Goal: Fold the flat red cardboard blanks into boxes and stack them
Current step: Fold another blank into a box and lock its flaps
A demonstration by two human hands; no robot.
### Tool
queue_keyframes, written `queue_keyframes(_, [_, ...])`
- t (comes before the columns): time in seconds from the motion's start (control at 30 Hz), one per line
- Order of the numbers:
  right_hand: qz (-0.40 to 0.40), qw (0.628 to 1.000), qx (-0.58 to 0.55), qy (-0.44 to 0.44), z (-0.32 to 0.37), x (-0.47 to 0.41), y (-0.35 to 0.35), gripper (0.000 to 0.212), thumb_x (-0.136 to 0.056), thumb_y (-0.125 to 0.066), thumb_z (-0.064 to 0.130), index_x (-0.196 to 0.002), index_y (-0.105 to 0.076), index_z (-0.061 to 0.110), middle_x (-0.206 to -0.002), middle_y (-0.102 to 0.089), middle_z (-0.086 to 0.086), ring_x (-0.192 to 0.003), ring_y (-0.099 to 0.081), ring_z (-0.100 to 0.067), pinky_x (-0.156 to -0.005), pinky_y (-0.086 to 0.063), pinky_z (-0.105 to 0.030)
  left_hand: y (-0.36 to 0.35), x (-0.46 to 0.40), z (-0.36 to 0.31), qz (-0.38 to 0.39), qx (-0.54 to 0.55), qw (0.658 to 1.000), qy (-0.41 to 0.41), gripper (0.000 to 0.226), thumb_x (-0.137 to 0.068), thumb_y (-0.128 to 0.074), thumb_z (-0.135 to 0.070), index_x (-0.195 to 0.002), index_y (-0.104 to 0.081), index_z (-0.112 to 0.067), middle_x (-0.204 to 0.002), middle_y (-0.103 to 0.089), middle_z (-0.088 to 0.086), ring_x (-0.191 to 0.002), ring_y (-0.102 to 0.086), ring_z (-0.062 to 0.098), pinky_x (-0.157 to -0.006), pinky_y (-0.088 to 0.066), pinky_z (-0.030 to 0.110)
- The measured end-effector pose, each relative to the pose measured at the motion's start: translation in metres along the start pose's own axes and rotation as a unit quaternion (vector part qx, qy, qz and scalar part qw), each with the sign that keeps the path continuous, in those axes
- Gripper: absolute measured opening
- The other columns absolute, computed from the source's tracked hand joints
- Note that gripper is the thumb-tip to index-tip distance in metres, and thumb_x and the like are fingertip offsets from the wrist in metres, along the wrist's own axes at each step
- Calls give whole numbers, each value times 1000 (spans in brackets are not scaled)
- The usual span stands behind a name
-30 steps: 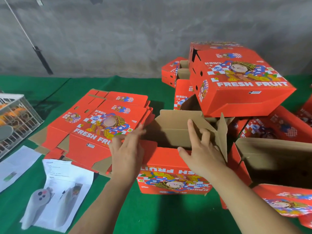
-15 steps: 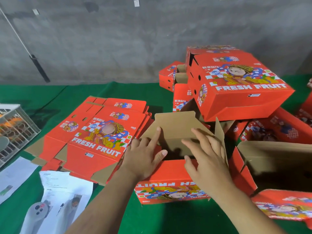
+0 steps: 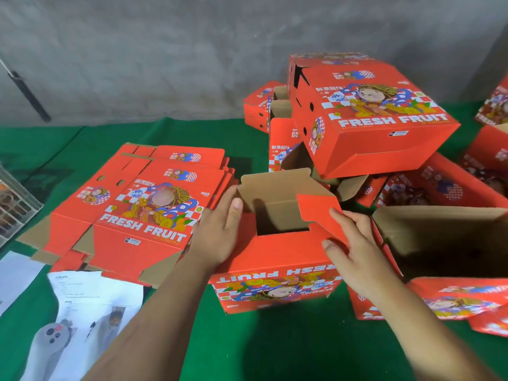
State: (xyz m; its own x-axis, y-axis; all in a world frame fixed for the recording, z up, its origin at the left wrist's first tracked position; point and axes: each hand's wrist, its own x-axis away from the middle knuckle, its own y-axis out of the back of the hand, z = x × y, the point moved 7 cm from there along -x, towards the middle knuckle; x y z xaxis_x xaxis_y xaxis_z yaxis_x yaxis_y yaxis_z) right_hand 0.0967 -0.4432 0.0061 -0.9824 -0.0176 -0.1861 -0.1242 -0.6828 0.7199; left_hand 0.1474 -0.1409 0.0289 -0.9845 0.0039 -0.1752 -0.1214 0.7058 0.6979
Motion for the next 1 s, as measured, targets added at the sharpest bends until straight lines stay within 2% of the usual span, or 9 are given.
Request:
queue_keyframes(0.1, [-21, 1000, -10, 0, 0, -6, 7, 49, -93, -39, 70, -129, -54, 40, -126, -37, 17, -115, -50, -3, -95, -43, -38, 6, 3, 4, -48, 152, 987, 10, 62, -98, -19, -74, -92, -68, -38, -81, -68, -17, -80, -61, 3, -80, -44, 34])
queue_keyframes(0.17, [-36, 999, -23, -15, 1, -13, 10, 40, -94, -36, 69, -105, -57, 37, -111, -39, 12, -100, -52, -7, -89, -43, -40, 5, 4, 4, -46, 157, 986, 14, 59, -98, -28, -72, -92, -71, -33, -76, -66, -20, -75, -58, -2, -80, -44, 36])
queue_keyframes(0.37, [1, 979, -142, -149, 2, -37, 7, 42, -85, -47, 74, -99, -56, 35, -108, -43, 9, -108, -52, -20, -83, -35, -37, 3, 14, 8, -4, 5, 998, 63, 35, -73, -48, -74, -89, -70, -52, -109, -42, -19, -119, -35, 17, -103, -25, 38])
queue_keyframes(0.47, [59, 970, -175, -156, 5, -35, -5, 63, -63, -64, 82, -118, -45, 59, -120, -38, 14, -120, -45, -13, -96, -40, -34, 8, 24, 5, 41, -36, 998, 17, 48, -70, -64, -77, -114, -59, -57, -126, -34, -18, -126, -26, 18, -112, -24, 43])
queue_keyframes(0.57, [109, 987, -46, -110, 6, -34, -9, 105, -63, -84, 63, -147, -20, 61, -141, -27, 12, -130, -43, -17, -111, -41, -45, -1, 26, 8, 75, -174, 979, 81, 103, -68, -69, -85, -153, -16, -63, -147, -23, -10, -139, -21, 29, -117, -23, 57])
queue_keyframes(0.67, [116, 979, 108, -125, 3, -34, -9, 102, -69, -81, 66, -145, -13, 52, -137, -29, 3, -118, -57, -30, -93, -53, -49, -14, 28, 0, 49, -317, 933, 160, 120, -61, -64, -94, -157, -4, -55, -155, -18, 2, -144, -22, 38, -115, -26, 65])
queue_keyframes(0.8, [93, 986, 17, -135, -4, -24, -4, 78, -74, -63, 79, -139, -24, 59, -128, -42, 7, -115, -59, -28, -94, -51, -47, -11, 29, 26, -13, -9, 988, 154, 108, -65, -59, -90, -158, -22, -49, -154, -37, 10, -145, -34, 26, -119, -32, 43])
queue_keyframes(0.9, [66, 962, -159, -213, -16, -11, -5, 72, -89, -52, 76, -150, -22, 56, -150, -43, 10, -139, -45, -27, -105, -37, -44, -29, 51, 57, 5, 358, 871, 335, 76, -95, -37, -79, -146, -58, -26, -153, -51, 16, -129, -59, 20, -109, -45, 36])
queue_keyframes(1.0, [74, 946, -193, -248, -21, 1, -8, 56, -94, -46, 73, -140, -53, 42, -149, -52, 4, -136, -47, -25, -109, -36, -45, -37, 65, 50, 32, 484, 794, 367, 80, -102, -23, -71, -92, -87, -24, -125, -71, 16, -90, -79, 21, -66, -62, 29])
